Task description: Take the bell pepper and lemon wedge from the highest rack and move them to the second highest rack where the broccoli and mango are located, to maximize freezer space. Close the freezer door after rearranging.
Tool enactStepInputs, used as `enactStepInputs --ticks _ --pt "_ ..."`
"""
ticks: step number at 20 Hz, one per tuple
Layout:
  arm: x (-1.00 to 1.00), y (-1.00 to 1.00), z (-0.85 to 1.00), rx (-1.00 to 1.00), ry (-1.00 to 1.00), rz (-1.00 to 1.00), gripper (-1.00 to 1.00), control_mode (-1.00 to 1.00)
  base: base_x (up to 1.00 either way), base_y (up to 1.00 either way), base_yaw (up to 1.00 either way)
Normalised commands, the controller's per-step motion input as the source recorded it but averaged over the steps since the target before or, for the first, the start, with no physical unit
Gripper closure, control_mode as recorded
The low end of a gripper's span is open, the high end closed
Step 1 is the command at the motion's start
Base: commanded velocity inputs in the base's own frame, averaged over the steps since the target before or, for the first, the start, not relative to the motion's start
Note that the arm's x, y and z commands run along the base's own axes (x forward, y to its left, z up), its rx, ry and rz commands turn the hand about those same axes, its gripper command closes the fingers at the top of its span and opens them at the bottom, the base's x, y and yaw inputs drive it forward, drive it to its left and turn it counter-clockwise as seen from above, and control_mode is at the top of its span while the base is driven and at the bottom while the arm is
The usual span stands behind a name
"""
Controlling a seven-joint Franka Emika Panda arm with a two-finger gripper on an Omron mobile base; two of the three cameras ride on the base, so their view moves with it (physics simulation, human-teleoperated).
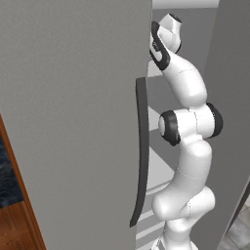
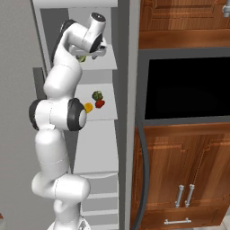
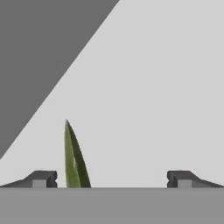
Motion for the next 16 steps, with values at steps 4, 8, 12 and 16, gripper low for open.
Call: enactStepInputs --ticks 4,8,12,16 --pt "-0.16 0.0 -0.31 0.0 -0.17 0.03 1.0 -1.0 0.0 0.0 0.0" --pt "-0.24 0.0 -0.32 -0.02 -0.26 0.02 1.0 -1.0 0.0 0.0 0.0" --pt "-0.23 0.0 -0.32 0.0 -0.27 0.06 1.0 -1.0 0.0 0.0 0.0" --pt "-0.15 0.0 -0.29 0.0 -0.15 0.05 1.0 -1.0 0.0 0.0 0.0"
